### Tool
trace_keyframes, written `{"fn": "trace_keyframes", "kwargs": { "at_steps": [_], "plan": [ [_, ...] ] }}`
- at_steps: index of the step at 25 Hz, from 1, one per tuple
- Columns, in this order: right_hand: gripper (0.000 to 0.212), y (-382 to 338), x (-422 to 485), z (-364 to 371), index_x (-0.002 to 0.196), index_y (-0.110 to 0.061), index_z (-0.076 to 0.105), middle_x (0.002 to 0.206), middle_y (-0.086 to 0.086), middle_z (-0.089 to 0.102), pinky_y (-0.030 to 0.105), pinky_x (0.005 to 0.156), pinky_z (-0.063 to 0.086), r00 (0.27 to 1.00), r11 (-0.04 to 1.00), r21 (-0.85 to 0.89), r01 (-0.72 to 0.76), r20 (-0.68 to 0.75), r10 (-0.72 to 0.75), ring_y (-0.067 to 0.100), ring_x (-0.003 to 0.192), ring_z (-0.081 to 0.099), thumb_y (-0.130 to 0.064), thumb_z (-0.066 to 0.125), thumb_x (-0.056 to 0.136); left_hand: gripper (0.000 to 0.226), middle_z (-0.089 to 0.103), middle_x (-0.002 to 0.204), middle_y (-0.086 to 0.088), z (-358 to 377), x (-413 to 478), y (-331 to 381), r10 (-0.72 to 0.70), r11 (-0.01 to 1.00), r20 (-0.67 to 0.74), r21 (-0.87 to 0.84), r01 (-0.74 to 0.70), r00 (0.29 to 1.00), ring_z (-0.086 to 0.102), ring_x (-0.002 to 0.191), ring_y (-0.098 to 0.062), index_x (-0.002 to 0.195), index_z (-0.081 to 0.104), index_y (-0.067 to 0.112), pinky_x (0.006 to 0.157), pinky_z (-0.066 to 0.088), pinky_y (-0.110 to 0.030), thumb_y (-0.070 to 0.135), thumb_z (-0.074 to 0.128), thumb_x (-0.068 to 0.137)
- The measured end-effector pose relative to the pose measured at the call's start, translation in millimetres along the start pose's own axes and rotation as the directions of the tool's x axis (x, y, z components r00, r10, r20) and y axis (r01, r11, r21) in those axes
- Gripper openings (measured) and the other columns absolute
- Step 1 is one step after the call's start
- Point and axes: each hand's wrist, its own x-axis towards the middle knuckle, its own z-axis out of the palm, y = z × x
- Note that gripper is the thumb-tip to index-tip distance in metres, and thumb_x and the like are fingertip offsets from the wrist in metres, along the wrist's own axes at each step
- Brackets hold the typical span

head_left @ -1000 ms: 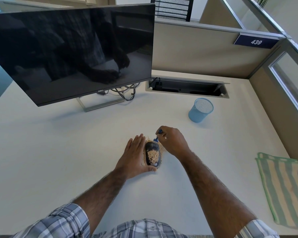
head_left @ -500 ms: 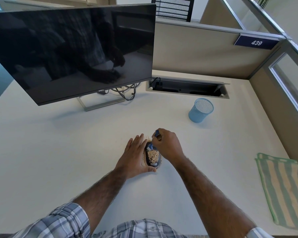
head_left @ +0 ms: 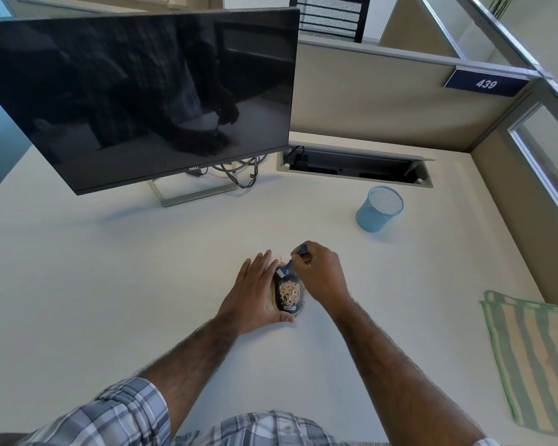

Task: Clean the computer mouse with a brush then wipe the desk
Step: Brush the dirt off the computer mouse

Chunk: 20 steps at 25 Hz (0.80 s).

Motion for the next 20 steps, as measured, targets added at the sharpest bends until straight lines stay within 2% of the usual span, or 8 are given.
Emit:
{"fn": "trace_keyframes", "kwargs": {
  "at_steps": [6, 9, 11, 13, 16, 18, 20],
  "plan": [
    [0.009, 16, 4, -19, 0.09, -0.019, 0.07, 0.083, -0.005, 0.071, 0.034, 0.067, 0.053, 0.999, 0.999, -0.035, -0.033, -0.005, 0.033, 0.017, 0.075, 0.065, -0.021, 0.062, 0.09, 0.124, -0.01, 0.172, -0.003, 2, -1, -1, 0.032, 0.999, -0.007, -0.005, -0.032, 0.999, -0.011, 0.158, -0.021, 0.163, 0.01, 0.027, 0.128, -0.004, -0.045, 0.095, 0.054, 0.07],
    [0.009, 21, 2, -20, 0.091, -0.022, 0.071, 0.087, -0.006, 0.074, 0.033, 0.073, 0.055, 0.997, 0.999, 0.034, -0.04, -0.063, 0.042, 0.014, 0.081, 0.068, -0.018, 0.063, 0.09, 0.123, -0.008, 0.172, -0.003, 1, -1, -1, 0.03, 1.0, -0.005, -0.004, -0.03, 1.0, -0.009, 0.159, -0.022, 0.163, 0.011, 0.026, 0.128, -0.004, -0.046, 0.095, 0.054, 0.07],
    [0.01, 21, 0, -18, 0.091, -0.024, 0.072, 0.087, -0.008, 0.074, 0.032, 0.076, 0.056, 0.999, 0.999, 0.052, -0.01, -0.033, 0.012, 0.01, 0.083, 0.069, -0.017, 0.065, 0.09, 0.123, -0.007, 0.172, -0.003, 2, -1, -1, 0.029, 1.0, -0.008, -0.01, -0.029, 1.0, -0.01, 0.159, -0.021, 0.163, 0.012, 0.027, 0.128, -0.005, -0.045, 0.094, 0.055, 0.07],
    [0.011, 23, 0, -16, 0.093, -0.023, 0.073, 0.088, -0.006, 0.075, 0.036, 0.077, 0.057, 1.0, 1.0, 0.004, -0.014, -0.003, 0.014, 0.014, 0.084, 0.068, -0.017, 0.064, 0.089, 0.123, -0.009, 0.172, -0.002, 2, -1, -1, 0.025, 1.0, -0.005, -0.016, -0.025, 1.0, -0.011, 0.158, -0.02, 0.163, 0.012, 0.027, 0.128, -0.007, -0.044, 0.093, 0.056, 0.069],
    [0.012, 24, 3, -18, 0.098, -0.022, 0.073, 0.094, -0.004, 0.076, 0.038, 0.08, 0.057, 0.999, 1.0, -0.016, 0.008, -0.033, -0.008, 0.015, 0.087, 0.069, -0.018, 0.064, 0.092, 0.122, -0.008, 0.172, -0.002, 2, -1, -1, 0.027, 0.999, -0.011, -0.017, -0.027, 1.0, -0.011, 0.158, -0.02, 0.163, 0.013, 0.028, 0.128, -0.007, -0.043, 0.094, 0.056, 0.069],
    [0.012, 22, 4, -17, 0.098, -0.023, 0.074, 0.093, -0.007, 0.075, 0.038, 0.081, 0.057, 0.999, 0.999, -0.004, 0.042, 0.016, -0.042, 0.012, 0.087, 0.069, -0.018, 0.063, 0.092, 0.122, -0.007, 0.172, -0.002, 3, 0, -2, 0.028, 0.999, -0.016, -0.016, -0.028, 0.999, -0.011, 0.158, -0.019, 0.162, 0.012, 0.029, 0.128, -0.008, -0.042, 0.095, 0.055, 0.069],
    [0.016, 20, 6, -16, 0.097, -0.024, 0.073, 0.093, -0.006, 0.075, 0.04, 0.079, 0.057, 0.999, 0.997, -0.067, 0.025, 0.042, -0.022, 0.016, 0.085, 0.068, -0.019, 0.059, 0.092, 0.121, -0.008, 0.172, -0.002, 3, 0, -2, 0.027, 1.0, -0.011, -0.014, -0.027, 1.0, -0.012, 0.158, -0.019, 0.162, 0.011, 0.03, 0.128, -0.007, -0.043, 0.095, 0.053, 0.069]
  ]
}}
